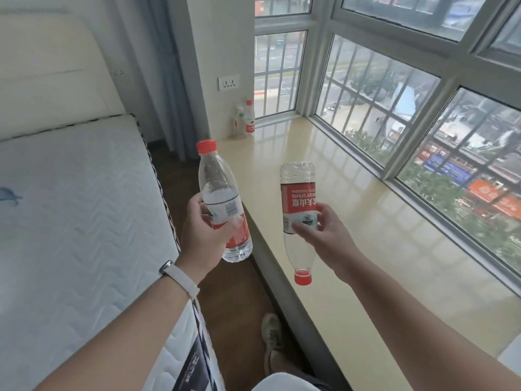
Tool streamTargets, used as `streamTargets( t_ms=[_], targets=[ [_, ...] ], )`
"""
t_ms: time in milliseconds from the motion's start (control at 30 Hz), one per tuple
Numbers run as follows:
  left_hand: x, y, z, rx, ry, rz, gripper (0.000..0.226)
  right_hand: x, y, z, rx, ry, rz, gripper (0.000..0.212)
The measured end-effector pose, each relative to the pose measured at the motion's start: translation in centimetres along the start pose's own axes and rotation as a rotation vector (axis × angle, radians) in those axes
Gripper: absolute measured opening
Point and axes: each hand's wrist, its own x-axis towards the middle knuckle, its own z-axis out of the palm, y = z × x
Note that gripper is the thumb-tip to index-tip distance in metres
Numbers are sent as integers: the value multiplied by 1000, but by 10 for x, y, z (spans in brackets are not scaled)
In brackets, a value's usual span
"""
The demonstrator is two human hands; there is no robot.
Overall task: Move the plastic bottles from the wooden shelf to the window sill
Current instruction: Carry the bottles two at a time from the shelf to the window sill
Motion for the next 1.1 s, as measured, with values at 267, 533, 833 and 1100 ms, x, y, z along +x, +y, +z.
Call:
streamTargets(
  t_ms=[267,533,833,1100],
  targets=[
    [95,-3,39,-14,37,-76,66,114,-5,-8,9,-59,17,50],
    [182,12,74,-3,37,-47,68,222,-22,-26,80,-83,14,50],
    [235,15,52,55,160,-64,63,297,-49,10,86,-218,-11,54],
    [296,-18,6,52,233,-100,62,356,-62,76,31,-291,-5,41]
  ],
)
